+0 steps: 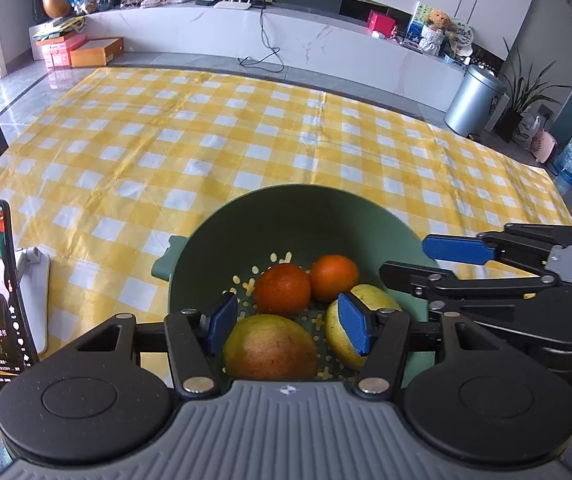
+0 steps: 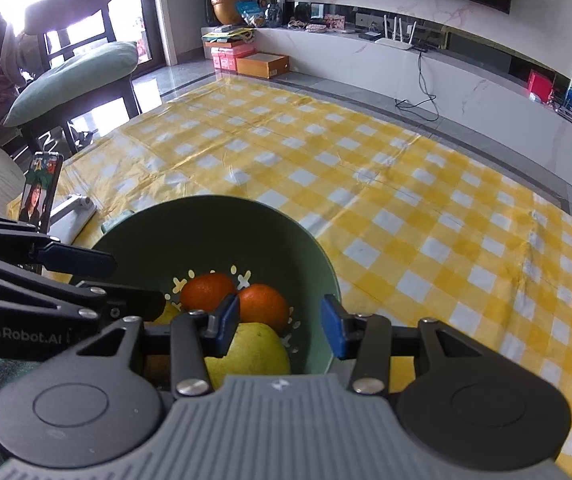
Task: Organize fruits
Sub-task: 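Carry the orange into the colander with the left tool while the right tool carries its orange there, then move both tools back toward the remaining oranges and small fruits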
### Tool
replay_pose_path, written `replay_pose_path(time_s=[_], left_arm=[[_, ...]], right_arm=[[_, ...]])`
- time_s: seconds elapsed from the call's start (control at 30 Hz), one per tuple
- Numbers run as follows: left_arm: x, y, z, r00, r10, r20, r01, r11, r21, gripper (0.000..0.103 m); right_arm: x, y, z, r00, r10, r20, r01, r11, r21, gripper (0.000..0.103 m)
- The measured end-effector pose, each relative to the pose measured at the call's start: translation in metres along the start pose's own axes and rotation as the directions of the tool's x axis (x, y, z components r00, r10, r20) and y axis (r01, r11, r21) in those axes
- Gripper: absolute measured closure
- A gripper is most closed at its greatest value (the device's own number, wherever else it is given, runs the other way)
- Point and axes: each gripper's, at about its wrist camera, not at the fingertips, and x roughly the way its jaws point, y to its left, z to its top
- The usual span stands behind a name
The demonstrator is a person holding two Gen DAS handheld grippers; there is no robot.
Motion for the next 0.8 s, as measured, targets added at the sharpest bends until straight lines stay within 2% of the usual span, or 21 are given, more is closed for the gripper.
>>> replay_pose_path(time_s=[0.17, 0.27, 0.4, 0.6, 0.8], left_arm=[[-0.014, -0.019, -0.001, 0.998, -0.042, 0.041, 0.040, 0.998, 0.046, 0.035], [-0.021, -0.034, -0.002, 0.995, -0.084, 0.061, 0.079, 0.993, 0.087, 0.035], [-0.026, -0.057, -0.008, 0.987, -0.148, 0.066, 0.137, 0.980, 0.142, 0.035], [-0.028, -0.089, -0.020, 0.969, -0.240, 0.048, 0.224, 0.949, 0.223, 0.035], [-0.023, -0.116, -0.035, 0.958, -0.288, 0.010, 0.271, 0.913, 0.306, 0.035]], right_arm=[[-0.038, -0.012, -0.012, 0.998, -0.043, 0.036, 0.040, 0.997, 0.070, 0.059], [-0.062, -0.022, -0.027, 0.995, -0.087, 0.051, 0.080, 0.988, 0.129, 0.050], [-0.090, -0.036, -0.055, 0.987, -0.146, 0.066, 0.129, 0.969, 0.211, 0.050], [-0.123, -0.057, -0.094, 0.972, -0.226, 0.066, 0.198, 0.934, 0.297, 0.049], [-0.144, -0.076, -0.123, 0.952, -0.302, 0.050, 0.268, 0.900, 0.343, 0.048]])
